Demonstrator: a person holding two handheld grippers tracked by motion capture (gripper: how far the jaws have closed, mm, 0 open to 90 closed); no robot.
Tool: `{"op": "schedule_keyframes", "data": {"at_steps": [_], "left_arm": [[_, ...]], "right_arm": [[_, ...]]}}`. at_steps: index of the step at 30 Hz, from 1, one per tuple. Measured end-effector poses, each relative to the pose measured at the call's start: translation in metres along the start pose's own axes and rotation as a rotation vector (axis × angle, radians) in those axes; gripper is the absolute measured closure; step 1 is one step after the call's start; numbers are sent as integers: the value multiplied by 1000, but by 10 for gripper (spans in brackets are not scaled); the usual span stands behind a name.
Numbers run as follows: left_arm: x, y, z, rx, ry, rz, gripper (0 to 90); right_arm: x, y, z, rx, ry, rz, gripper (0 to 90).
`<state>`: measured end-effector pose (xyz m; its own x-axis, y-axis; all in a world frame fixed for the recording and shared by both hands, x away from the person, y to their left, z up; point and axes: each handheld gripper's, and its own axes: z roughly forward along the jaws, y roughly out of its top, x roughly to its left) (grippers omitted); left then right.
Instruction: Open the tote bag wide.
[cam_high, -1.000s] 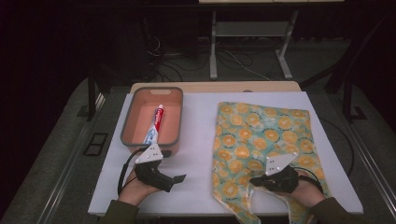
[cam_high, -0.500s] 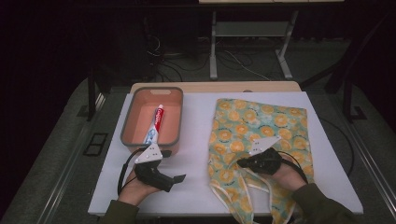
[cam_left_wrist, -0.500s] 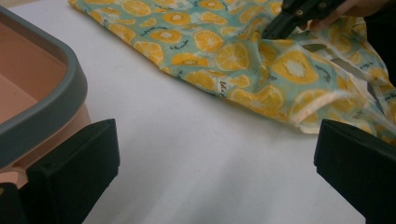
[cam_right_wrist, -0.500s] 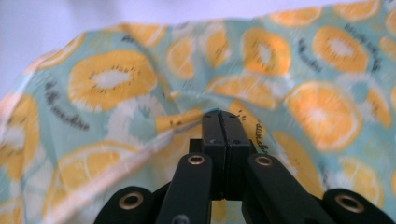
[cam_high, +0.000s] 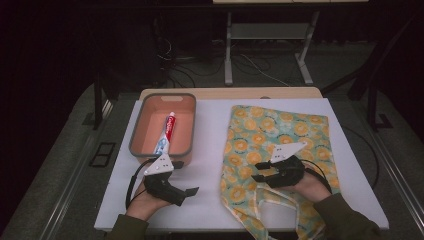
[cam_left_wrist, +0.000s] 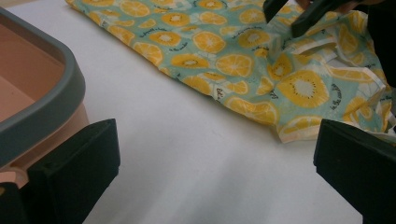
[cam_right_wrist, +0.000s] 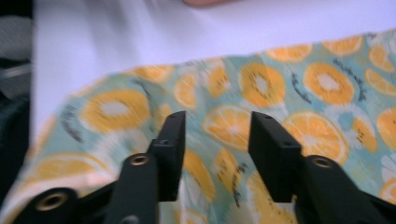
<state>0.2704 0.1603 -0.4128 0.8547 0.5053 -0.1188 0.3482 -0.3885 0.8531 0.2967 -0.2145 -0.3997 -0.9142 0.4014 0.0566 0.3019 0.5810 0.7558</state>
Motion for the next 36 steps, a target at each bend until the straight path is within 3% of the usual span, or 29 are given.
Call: {"op": "schedule_keyframes", "data": {"at_steps": [4,9,17,21,24,32,35,36], "left_arm": [[-1,0,0,4,-2,2,0],[0,0,1,3,-3,1,0],[0,0,1,7,-5,2,0],[0,0,1,7,-7,4,0],[0,0,1,7,-6,4,0],[0,0,2,9,-5,2,0],[-1,0,2,13,-6,6,0],[-1,0,2,14,-6,8,0]], "right_arm": [[15,6,3,-12,57,3,398],[36,12,27,32,97,-22,296],[54,13,64,109,107,-63,230],[55,10,73,139,93,-83,230],[58,5,81,180,63,-118,290],[60,3,80,136,49,-118,860],[61,4,81,131,41,-126,900],[62,4,81,137,33,-150,900]]}}
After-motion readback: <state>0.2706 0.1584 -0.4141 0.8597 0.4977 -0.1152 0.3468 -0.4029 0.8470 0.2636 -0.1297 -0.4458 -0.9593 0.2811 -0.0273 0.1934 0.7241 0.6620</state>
